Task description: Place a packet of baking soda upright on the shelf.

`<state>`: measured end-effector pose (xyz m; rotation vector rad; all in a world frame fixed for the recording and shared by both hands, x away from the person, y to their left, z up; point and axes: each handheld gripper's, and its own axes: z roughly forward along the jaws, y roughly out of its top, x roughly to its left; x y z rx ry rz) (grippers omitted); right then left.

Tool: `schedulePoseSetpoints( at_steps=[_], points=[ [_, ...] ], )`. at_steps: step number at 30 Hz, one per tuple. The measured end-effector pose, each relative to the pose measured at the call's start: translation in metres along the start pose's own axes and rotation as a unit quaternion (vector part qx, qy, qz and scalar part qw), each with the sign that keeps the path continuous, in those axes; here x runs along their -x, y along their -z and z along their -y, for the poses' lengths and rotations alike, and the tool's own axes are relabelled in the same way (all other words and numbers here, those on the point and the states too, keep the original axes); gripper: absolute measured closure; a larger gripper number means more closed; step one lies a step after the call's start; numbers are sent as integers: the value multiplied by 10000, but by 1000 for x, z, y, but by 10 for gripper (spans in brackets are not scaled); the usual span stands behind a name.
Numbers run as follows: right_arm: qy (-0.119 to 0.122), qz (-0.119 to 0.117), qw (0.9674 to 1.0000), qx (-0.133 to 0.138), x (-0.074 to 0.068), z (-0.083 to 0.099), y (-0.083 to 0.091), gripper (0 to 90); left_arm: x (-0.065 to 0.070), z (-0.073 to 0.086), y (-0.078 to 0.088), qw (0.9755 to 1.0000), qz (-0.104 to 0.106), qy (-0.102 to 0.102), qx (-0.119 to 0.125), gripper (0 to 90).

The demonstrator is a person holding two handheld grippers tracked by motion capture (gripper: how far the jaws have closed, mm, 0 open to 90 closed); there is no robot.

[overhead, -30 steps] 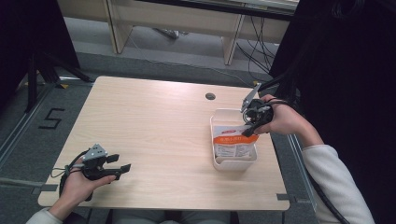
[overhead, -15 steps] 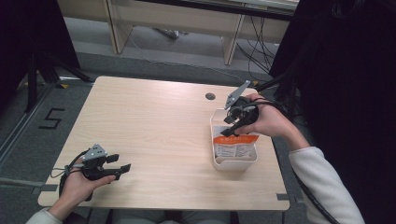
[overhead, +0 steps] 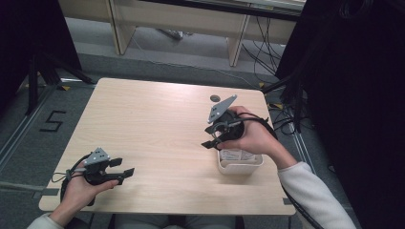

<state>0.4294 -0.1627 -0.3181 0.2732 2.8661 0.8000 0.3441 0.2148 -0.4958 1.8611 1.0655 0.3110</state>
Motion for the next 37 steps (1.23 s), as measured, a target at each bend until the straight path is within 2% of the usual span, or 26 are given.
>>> schedulePoseSetpoints(
  at_steps=[7,9,11,16,17,18,19,20,21,26,27,29,35,37],
  points=[
    [131,-166,9998,-47,-19,0,-15,474,1,0,0,10000,29,-13,20,314],
    [169,-220,9996,21,-23,1,-22,478,2,0,0,10000,48,2,18,314],
    [19,-275,9996,28,-32,6,-32,482,1,0,0,10000,31,-2,24,313],
    [-18,-410,9992,35,-41,14,-48,483,2,0,1,10000,31,8,30,313],
    [0,-459,9989,44,-43,17,-52,484,2,0,1,10000,27,5,29,313],
    [126,-513,9986,88,-47,22,-62,484,1,0,1,10000,30,-17,15,313],
    [114,-550,9984,92,-49,25,-67,484,1,0,1,10000,30,-17,15,313],
    [-44,-562,9984,45,-53,28,-71,484,1,0,2,10000,23,-17,26,313],
    [-87,-594,9982,40,-56,32,-76,484,1,0,2,10000,23,-17,26,313],
    [-162,-670,9976,7,-64,46,-98,486,0,1,2,10000,18,-12,32,313],
    [-187,-727,9972,-32,-67,52,-107,487,0,0,2,10000,40,-80,32,313],
    [-172,-788,9966,-175,-69,55,-114,486,0,0,2,10000,44,-51,33,313],
    [-130,-795,9965,-208,-71,56,-116,477,0,1,2,10000,67,-36,29,314],
    [-83,-701,9972,-249,-70,55,-112,473,0,0,2,10000,52,-25,24,313]
  ],
)
